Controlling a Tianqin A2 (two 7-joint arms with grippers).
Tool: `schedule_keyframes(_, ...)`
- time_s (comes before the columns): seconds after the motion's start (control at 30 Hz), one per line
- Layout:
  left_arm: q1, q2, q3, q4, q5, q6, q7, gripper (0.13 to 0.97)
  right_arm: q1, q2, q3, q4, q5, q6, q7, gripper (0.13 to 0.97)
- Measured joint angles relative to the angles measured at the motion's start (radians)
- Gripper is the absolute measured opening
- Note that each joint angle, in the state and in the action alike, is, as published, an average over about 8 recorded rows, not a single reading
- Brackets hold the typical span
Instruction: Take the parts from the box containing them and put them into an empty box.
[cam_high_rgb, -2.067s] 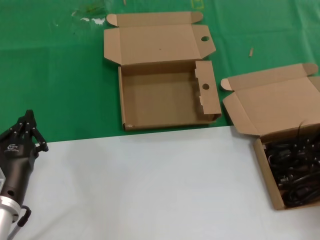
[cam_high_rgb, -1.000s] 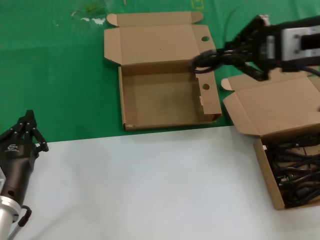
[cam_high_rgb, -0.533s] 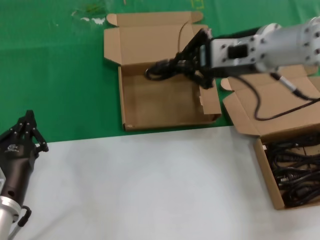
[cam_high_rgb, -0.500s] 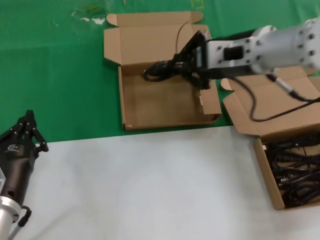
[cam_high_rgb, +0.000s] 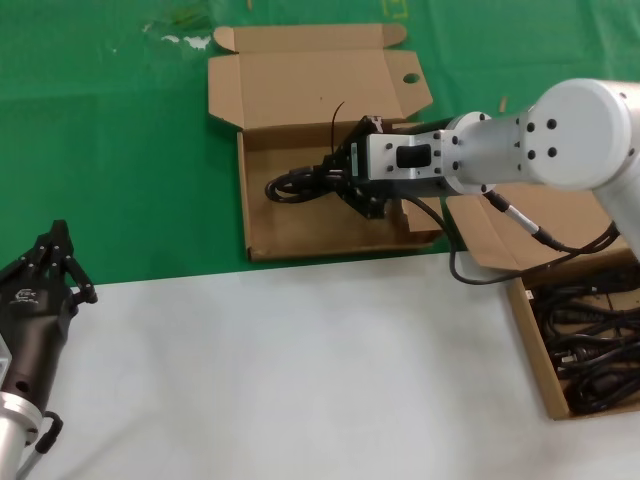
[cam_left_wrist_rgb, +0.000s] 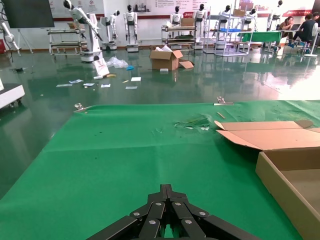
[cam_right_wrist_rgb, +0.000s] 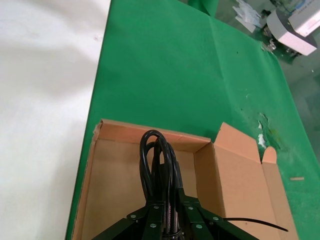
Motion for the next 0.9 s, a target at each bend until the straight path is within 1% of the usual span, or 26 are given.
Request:
schedule_keyframes(0.2,0.000,0.000,0.000,0.000,0.000,0.000,0.000,0.140,-0.006,-0.023,0.006,-0.045,0.003,0.037,-0.010,0.170)
schedule_keyframes(0.47,0.000,0.000,0.000,0.000,0.000,0.000,0.000,0.140,-0.010,-0.028,0.017,-0.057,0.017,0.050,-0.007,0.228)
schedule_keyframes(0.53,0.000,0.000,0.000,0.000,0.000,0.000,0.000,0.140,-0.010,-0.025,0.021,-0.051,0.021,0.049,-0.003,0.228)
schedule_keyframes(0.6,0.000,0.000,0.000,0.000,0.000,0.000,0.000,0.140,-0.011,-0.019,0.026,-0.036,0.026,0.045,0.004,0.228)
schedule_keyframes(0.7,0.000,0.000,0.000,0.000,0.000,0.000,0.000,0.140,-0.015,0.000,0.040,0.006,0.037,0.036,0.022,0.274)
schedule_keyframes(0.87,0.000,0.000,0.000,0.000,0.000,0.000,0.000,0.140,-0.052,0.053,0.085,0.132,0.068,0.030,0.071,0.349)
schedule_keyframes(0.9,0.000,0.000,0.000,0.000,0.000,0.000,0.000,0.140,-0.067,0.066,0.097,0.161,0.077,0.034,0.081,0.349)
